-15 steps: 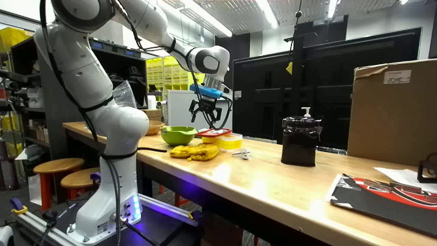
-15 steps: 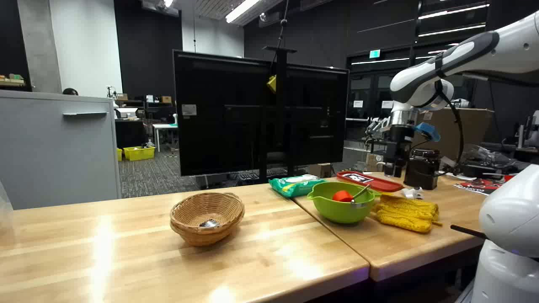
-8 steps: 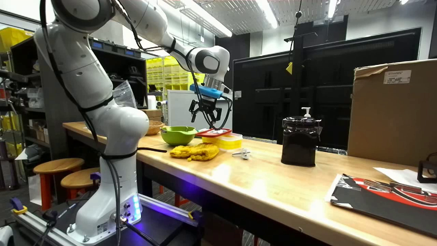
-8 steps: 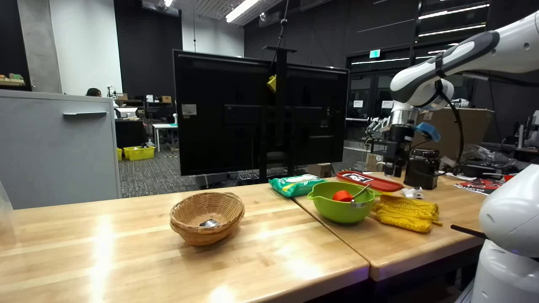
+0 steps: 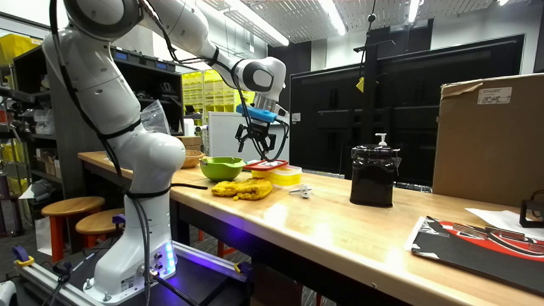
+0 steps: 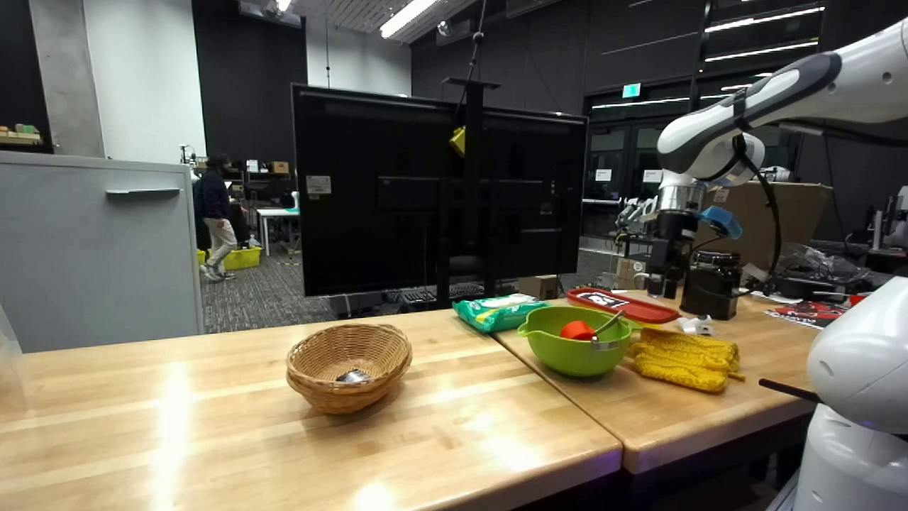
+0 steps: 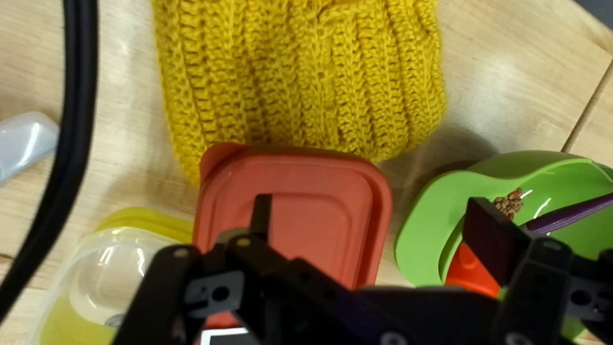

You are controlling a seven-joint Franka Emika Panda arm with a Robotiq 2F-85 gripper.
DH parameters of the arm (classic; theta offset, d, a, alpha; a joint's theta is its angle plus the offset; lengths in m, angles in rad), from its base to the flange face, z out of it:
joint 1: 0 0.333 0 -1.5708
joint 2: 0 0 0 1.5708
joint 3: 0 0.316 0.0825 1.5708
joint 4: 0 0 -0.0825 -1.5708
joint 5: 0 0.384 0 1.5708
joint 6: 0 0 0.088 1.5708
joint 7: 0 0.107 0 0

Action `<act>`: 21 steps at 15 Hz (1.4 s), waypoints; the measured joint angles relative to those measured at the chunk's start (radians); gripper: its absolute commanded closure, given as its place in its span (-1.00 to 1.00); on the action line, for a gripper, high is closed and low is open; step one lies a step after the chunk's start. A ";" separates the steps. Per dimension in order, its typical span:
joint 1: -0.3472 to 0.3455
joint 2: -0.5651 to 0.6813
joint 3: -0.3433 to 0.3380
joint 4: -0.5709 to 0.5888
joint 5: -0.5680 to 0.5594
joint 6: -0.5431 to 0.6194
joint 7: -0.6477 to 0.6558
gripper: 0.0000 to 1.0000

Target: Move the brown baskets to the right

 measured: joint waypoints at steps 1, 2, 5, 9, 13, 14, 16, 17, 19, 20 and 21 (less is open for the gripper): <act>0.000 0.000 0.000 0.000 0.000 0.000 0.000 -1.00; -0.003 0.000 0.003 0.000 0.000 0.000 0.000 -1.00; -0.015 0.001 0.043 0.005 0.000 0.000 0.000 -1.00; -0.001 0.000 0.163 0.036 0.000 0.000 0.016 -1.00; 0.055 0.006 0.264 0.085 0.009 -0.006 0.073 -1.00; 0.069 0.012 0.284 0.100 0.023 -0.012 0.096 -1.00; 0.090 0.030 0.322 0.130 0.055 -0.022 0.156 -1.00; 0.099 0.044 0.345 0.146 0.072 -0.022 0.198 -1.00; 0.109 0.080 0.393 0.179 0.099 -0.020 0.294 -1.00; 0.113 0.102 0.418 0.197 0.108 -0.018 0.344 -1.00; 0.117 0.127 0.444 0.215 0.115 -0.014 0.395 -1.00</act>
